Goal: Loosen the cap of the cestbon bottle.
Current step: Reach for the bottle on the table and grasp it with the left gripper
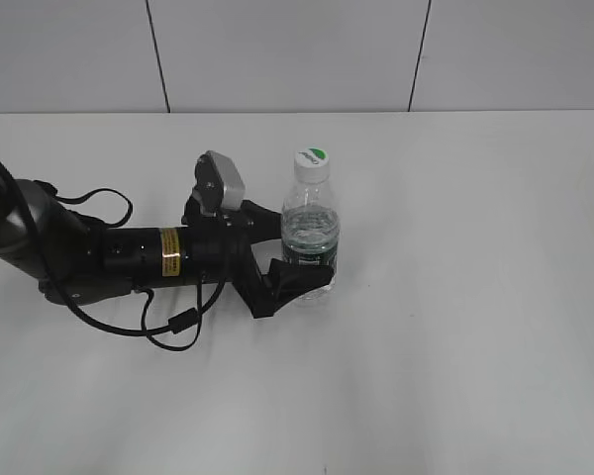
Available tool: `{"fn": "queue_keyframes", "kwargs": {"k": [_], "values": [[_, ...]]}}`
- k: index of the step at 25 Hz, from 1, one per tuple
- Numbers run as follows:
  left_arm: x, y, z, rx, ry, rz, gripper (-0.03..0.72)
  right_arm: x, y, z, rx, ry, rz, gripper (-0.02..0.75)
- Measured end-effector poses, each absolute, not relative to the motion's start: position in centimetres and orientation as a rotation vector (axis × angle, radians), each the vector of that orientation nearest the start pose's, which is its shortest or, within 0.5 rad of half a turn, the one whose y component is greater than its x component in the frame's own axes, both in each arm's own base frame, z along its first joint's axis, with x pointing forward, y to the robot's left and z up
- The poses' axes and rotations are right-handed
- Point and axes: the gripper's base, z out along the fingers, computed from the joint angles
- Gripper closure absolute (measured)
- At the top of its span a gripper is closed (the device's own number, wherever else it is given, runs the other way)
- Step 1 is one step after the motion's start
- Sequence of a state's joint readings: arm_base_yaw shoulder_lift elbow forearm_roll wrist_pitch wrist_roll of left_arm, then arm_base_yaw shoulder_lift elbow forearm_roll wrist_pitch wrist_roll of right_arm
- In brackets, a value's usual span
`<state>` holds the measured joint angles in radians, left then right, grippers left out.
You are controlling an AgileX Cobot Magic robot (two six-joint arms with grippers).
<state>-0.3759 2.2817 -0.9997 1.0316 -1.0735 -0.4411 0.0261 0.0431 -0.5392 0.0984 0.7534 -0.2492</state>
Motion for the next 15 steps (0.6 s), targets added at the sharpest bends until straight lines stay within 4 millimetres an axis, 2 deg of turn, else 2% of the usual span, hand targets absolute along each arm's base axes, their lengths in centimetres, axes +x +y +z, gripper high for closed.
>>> {"fn": "queue_keyframes", "kwargs": {"k": [15], "values": [[32.78, -21.20, 6.48, 1.023, 1.629, -0.957, 0.106, 0.60, 0.63, 31.50, -0.226, 1.724, -0.053, 0.155]]}}
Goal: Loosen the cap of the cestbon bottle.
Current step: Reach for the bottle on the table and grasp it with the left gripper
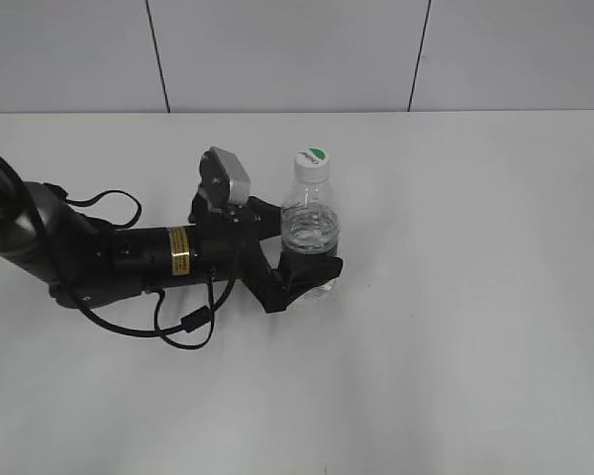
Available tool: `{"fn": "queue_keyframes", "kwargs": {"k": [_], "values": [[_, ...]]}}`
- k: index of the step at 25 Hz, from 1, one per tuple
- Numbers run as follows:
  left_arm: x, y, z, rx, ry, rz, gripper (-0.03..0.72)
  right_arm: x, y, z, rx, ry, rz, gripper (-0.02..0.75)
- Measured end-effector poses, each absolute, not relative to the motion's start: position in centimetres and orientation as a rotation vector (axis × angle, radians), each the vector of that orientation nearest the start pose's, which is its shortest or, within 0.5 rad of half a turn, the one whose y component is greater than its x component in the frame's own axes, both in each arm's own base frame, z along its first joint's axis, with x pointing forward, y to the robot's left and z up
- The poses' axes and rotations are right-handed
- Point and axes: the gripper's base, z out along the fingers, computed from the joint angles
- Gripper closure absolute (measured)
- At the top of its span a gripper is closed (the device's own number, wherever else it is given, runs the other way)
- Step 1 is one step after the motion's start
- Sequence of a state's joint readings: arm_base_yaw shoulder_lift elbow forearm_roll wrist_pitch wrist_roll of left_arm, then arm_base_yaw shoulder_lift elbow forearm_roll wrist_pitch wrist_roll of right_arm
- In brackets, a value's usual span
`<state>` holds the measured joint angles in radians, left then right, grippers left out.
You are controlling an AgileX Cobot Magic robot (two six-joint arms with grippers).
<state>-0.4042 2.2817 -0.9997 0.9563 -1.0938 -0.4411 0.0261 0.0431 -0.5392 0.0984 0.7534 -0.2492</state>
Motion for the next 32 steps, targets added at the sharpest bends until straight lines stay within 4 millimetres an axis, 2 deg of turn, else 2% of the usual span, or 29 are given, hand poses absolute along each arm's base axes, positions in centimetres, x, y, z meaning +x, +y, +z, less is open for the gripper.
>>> {"fn": "queue_keyframes", "kwargs": {"k": [8, 10, 14, 18, 25, 32], "values": [[33.0, -21.3, 6.4, 0.994, 1.658, -0.933, 0.117, 0.6, 0.6, 31.5, -0.226, 1.724, -0.053, 0.155], [33.0, -21.3, 6.4, 0.997, 1.657, -0.933, 0.154, 0.6, 0.6, 31.5, -0.226, 1.724, -0.053, 0.155], [32.9, -21.3, 6.4, 1.000, 1.651, -0.939, 0.276, 0.6, 0.6, 31.5, -0.226, 1.724, -0.053, 0.155], [32.9, -21.3, 6.4, 1.000, 1.651, -0.939, 0.276, 0.8, 0.6, 31.5, -0.226, 1.734, -0.052, 0.155], [32.5, -21.4, 6.3, 1.060, 1.634, -0.950, 0.276, 3.0, 0.9, 32.5, -0.228, 1.827, -0.012, 0.155], [32.5, -21.4, 6.3, 1.082, 1.627, -0.950, 0.276, 7.0, 1.3, 35.0, -0.248, 2.041, 0.060, 0.212]]}}
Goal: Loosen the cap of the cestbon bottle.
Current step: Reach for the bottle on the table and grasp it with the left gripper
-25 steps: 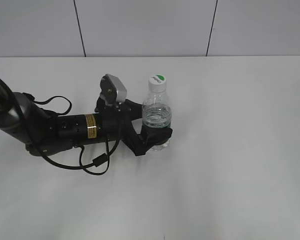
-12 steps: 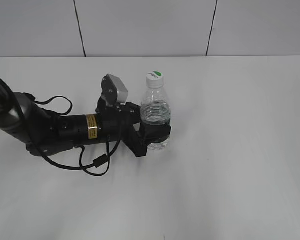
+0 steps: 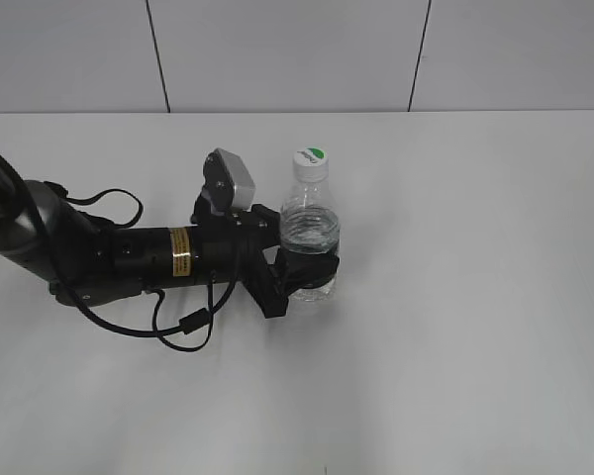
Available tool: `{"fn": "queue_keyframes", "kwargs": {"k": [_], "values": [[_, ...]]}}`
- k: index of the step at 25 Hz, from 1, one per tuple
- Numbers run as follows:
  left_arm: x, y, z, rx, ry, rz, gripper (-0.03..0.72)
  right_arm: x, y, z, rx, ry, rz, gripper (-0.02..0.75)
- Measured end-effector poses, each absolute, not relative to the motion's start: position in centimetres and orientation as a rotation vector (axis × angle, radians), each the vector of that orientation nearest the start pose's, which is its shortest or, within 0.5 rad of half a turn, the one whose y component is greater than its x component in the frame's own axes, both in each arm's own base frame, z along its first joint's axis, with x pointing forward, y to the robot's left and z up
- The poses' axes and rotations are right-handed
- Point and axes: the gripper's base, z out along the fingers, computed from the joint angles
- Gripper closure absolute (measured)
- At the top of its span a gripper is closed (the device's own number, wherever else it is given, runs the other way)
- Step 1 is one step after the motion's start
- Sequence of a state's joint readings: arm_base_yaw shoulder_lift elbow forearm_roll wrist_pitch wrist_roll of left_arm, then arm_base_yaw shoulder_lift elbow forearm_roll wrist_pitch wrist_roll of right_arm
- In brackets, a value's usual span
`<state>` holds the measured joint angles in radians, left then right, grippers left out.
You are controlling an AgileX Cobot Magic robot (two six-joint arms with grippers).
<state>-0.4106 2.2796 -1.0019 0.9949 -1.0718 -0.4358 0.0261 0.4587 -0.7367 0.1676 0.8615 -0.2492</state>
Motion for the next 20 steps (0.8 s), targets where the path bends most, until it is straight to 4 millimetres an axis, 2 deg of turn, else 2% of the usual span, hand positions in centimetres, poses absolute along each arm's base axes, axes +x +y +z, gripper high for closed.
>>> {"fn": "queue_keyframes", "kwargs": {"k": [7, 11, 15, 20], "values": [[32.4, -21.4, 6.3, 1.087, 1.627, -0.951, 0.276, 12.1, 1.7, 36.4, -0.209, 2.351, 0.156, 0.299], [32.4, -21.5, 6.3, 1.093, 1.624, -0.951, 0.276, 15.5, 2.0, 36.0, -0.195, 2.559, 0.205, 0.323], [32.4, -21.5, 6.4, 1.109, 1.617, -0.951, 0.276, 18.7, 2.1, 36.7, -0.175, 2.621, 0.216, 0.327], [32.2, -21.5, 6.3, 1.155, 1.607, -0.951, 0.276, 22.2, 2.1, 36.4, -0.160, 2.672, 0.219, 0.327]]}}
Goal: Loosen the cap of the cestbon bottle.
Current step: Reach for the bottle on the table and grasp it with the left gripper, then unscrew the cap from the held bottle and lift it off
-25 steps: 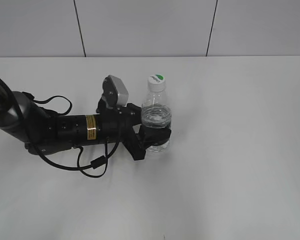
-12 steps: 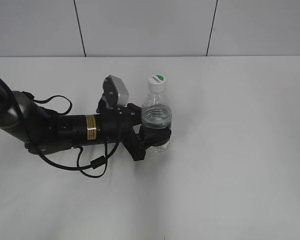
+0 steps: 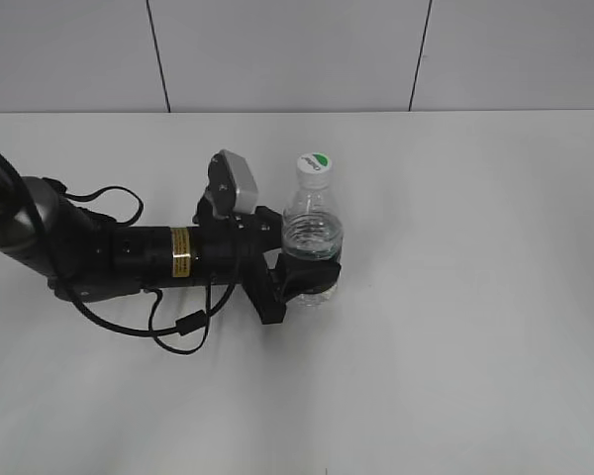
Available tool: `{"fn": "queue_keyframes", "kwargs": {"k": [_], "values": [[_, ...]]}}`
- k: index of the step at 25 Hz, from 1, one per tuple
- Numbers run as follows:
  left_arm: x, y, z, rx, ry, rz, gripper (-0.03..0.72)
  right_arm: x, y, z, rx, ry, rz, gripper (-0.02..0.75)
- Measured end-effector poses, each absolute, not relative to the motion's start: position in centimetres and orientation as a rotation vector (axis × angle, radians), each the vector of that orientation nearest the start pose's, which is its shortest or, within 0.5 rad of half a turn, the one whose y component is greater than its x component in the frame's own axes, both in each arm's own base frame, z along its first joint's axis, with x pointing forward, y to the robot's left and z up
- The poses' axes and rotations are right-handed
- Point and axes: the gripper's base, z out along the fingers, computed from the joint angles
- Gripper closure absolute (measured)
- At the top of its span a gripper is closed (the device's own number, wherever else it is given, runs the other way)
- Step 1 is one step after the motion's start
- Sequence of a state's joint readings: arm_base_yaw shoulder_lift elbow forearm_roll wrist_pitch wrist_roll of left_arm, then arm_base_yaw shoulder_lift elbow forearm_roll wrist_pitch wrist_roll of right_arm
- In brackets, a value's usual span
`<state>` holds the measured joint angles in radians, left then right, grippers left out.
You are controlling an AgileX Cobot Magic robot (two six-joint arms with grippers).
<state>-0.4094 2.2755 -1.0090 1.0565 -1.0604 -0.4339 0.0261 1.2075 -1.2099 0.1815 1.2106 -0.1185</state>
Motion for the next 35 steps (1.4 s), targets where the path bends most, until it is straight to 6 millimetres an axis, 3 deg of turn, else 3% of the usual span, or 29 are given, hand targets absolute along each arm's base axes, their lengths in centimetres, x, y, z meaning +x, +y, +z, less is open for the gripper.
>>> {"fn": "queue_keyframes", "kwargs": {"k": [8, 27, 35], "values": [[32.1, -21.6, 6.4, 1.193, 1.595, -0.954, 0.276, 25.9, 4.4, 34.3, -0.242, 2.777, 0.253, 0.327], [32.0, -21.6, 6.4, 1.196, 1.595, -0.954, 0.276, 31.9, 19.8, 31.9, -0.654, 2.790, 0.419, 0.328], [32.0, -21.6, 6.4, 1.197, 1.595, -0.954, 0.276, 32.4, 23.1, 30.7, -0.728, 2.793, 0.466, 0.328]]}}
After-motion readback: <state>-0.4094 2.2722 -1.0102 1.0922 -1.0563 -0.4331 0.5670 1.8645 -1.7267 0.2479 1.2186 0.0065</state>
